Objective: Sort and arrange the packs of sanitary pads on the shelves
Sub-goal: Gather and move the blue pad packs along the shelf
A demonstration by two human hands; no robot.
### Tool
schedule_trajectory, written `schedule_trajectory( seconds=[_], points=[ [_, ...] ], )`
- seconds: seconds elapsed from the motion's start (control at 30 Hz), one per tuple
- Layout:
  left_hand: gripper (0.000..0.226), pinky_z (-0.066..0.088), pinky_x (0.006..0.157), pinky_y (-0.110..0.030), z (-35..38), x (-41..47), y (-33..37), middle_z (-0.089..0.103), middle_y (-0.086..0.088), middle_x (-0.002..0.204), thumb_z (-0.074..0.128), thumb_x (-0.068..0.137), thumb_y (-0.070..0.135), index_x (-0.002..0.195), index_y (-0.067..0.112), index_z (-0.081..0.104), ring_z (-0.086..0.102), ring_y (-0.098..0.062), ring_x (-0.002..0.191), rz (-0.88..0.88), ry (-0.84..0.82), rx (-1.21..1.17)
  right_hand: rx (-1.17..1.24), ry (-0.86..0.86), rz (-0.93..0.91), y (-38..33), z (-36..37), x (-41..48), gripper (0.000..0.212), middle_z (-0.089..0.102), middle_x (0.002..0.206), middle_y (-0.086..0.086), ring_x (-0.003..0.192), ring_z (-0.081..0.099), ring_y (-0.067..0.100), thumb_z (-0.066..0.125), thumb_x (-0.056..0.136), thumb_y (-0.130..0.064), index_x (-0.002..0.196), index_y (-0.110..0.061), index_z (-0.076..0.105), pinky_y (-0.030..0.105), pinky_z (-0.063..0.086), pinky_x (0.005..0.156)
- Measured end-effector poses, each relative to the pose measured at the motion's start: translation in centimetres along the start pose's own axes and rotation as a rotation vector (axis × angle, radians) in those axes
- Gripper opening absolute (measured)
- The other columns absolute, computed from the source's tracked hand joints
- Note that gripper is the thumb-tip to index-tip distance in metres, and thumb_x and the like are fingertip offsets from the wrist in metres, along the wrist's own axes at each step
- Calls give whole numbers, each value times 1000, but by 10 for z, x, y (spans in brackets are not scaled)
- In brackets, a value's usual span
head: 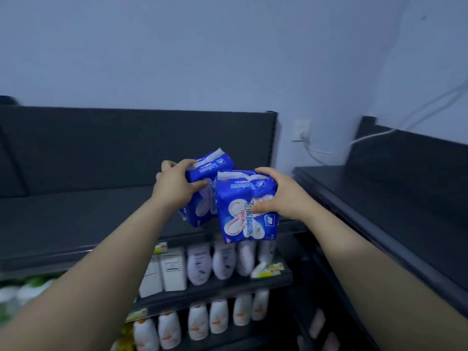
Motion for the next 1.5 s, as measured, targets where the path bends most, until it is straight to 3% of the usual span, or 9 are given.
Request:
schedule_trajectory(
  seconds=[0.37, 0.7, 0.8, 0.97, 1.27, 1.5],
  points=[
    [57, 42, 96, -39, -258, -59, -194, 38, -5, 127, 72, 81, 49, 132, 34, 51, 44, -33, 119, -303, 332, 180, 51, -226, -291, -206, 242, 73, 93, 54, 125, -8, 105, 60, 11, 90, 56, -27, 135, -39, 42, 37, 56, 86],
    [63, 45, 97, -45, -440, -125, -345, 36, -10, 136, 71, 82, 51, 136, 31, 46, 45, -36, 121, -545, 456, 333, 81, -286, -410, -363, 441, 90, 96, 47, 132, -7, 110, 56, 16, 88, 60, -31, 140, -37, 36, 43, 52, 92],
    [62, 46, 92, -42, -471, -135, -377, 36, -9, 135, 69, 83, 52, 137, 31, 46, 46, -35, 119, -605, 504, 351, 61, -302, -422, -394, 486, 98, 96, 44, 135, -6, 110, 55, 17, 87, 62, -33, 143, -35, 34, 42, 50, 93],
    [61, 44, 96, -46, -501, -137, -425, 35, -10, 136, 68, 83, 52, 135, 28, 47, 40, -37, 123, -689, 593, 348, -2, -310, -423, -431, 555, 119, 94, 42, 137, -3, 112, 54, 21, 82, 67, -37, 145, -33, 29, 40, 49, 93],
    [64, 41, 97, -43, -517, -94, -506, 34, -10, 137, 68, 82, 56, 135, 27, 45, 34, -34, 128, -792, 641, 364, -89, -328, -406, -452, 667, 180, 90, 36, 141, 5, 119, 47, 29, 77, 74, -38, 146, -29, 24, 39, 46, 90],
    [68, 44, 90, -42, -519, -56, -558, 31, -11, 133, 61, 83, 62, 139, 31, 39, 34, -34, 121, -818, 610, 592, -162, -277, -339, -453, 744, 213, 80, 31, 138, 13, 117, 41, 36, 68, 82, -43, 144, -22, 22, 37, 41, 78]
  ],
)
Point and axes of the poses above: each hand's wrist, its own x-axis towards the middle knuckle, its own z-axis out of the palm, y = z × x, the point moved 3 cm from there along x, towards the middle knuckle
